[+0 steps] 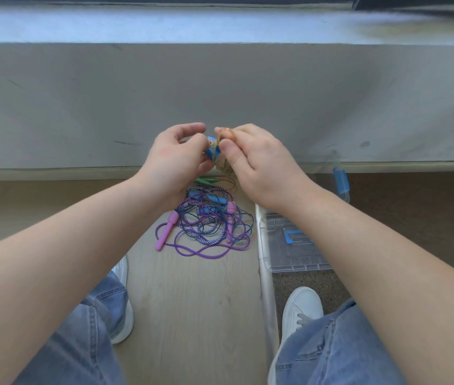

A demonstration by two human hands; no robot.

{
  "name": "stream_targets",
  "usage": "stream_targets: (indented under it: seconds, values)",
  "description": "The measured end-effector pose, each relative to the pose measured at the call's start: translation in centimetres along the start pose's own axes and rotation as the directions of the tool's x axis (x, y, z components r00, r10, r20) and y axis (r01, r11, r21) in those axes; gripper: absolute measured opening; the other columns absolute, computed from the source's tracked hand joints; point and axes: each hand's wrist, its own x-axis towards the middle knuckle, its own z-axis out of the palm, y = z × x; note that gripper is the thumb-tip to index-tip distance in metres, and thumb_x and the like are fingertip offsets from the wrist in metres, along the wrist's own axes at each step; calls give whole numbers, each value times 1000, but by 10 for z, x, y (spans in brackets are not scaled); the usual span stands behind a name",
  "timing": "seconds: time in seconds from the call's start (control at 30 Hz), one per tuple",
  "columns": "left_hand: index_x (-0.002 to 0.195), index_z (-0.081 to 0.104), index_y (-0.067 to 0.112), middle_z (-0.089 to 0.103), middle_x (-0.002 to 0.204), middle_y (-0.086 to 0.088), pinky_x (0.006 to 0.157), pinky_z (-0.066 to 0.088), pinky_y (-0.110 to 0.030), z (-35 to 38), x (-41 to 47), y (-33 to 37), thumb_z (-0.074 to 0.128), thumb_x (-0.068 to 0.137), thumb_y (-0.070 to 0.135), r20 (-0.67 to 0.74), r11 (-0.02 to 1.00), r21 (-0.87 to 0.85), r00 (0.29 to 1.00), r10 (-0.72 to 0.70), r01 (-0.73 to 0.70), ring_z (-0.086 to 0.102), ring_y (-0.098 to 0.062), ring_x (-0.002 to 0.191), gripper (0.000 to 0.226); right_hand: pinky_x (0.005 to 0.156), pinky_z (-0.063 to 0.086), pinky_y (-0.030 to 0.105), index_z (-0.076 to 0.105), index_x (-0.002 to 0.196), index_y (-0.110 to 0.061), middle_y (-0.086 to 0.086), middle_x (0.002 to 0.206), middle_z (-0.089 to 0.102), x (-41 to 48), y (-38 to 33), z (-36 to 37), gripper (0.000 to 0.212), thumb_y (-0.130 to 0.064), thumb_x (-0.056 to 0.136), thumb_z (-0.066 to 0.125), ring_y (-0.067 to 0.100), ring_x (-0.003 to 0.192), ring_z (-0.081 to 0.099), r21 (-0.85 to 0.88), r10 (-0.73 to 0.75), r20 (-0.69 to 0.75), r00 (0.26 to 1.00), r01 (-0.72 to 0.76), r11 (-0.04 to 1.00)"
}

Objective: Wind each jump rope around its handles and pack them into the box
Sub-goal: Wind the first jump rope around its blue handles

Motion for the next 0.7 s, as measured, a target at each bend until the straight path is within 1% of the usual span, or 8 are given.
stream_targets:
  seconds: [0.1,0.17,0.23,0.33,0.43,0.5,0.6,0.7]
  values:
    - [111,59,22,62,91,-5,70,59,-24,0,-2,-4,54,95,5,48,990,126,997,58,-64,66,-9,64,24,93,36,26,68,126,-8,9,114,72,0,2,-1,40,-27,103,42,28,109,61,-57,-2,-11,1000,1,998]
    - [114,59,20,61,85,-3,71,61,-27,0,-3,-5,55,94,4,81,979,177,992,92,-105,67,-7,63,26,96,43,30,70,126,-12,6,117,75,0,3,-4,38,-30,101,46,28,111,64,-57,28,-36,999,-30,998]
    - [111,61,19,62,82,-2,73,62,-31,-1,-3,-5,60,92,4,89,973,193,990,113,-129,69,-10,67,24,97,50,35,73,122,-16,1,117,76,-1,2,-6,35,-33,99,53,22,112,68,-12,64,-65,996,-65,998]
    - [104,65,16,66,81,-3,79,62,-35,-2,-2,-3,69,87,1,117,973,183,986,117,-137,68,-17,75,23,88,55,34,80,108,-23,-7,100,79,-3,0,-8,22,-34,92,68,9,96,72,77,127,-151,980,-116,990]
    - [100,66,14,67,90,-10,83,61,-35,-2,-2,-2,68,87,0,139,984,143,987,82,-102,69,-18,81,20,83,56,33,81,95,-27,-14,88,78,-3,-3,-8,13,-34,86,76,2,85,70,150,186,-240,953,-153,977]
    - [98,68,14,71,93,-10,82,60,-33,-1,-2,-3,68,88,4,144,984,143,986,87,-108,71,-15,82,14,82,56,36,81,98,-26,-10,90,79,-3,-5,-8,15,-32,89,72,7,86,71,129,156,-256,954,-126,984]
    - [93,71,16,75,85,-4,74,60,-27,2,-5,-5,66,90,9,119,970,179,983,142,-162,73,-12,80,8,85,55,42,75,118,-20,0,102,78,-3,-5,-5,30,-32,98,56,21,99,70,-4,46,-201,978,-48,999]
    - [90,73,15,76,84,-5,73,60,-29,3,-5,-6,63,91,9,70,964,164,977,201,-211,75,-16,80,12,95,50,35,71,127,-15,1,114,73,-2,-6,-1,37,-30,102,48,16,109,66,48,19,-139,990,-12,999]
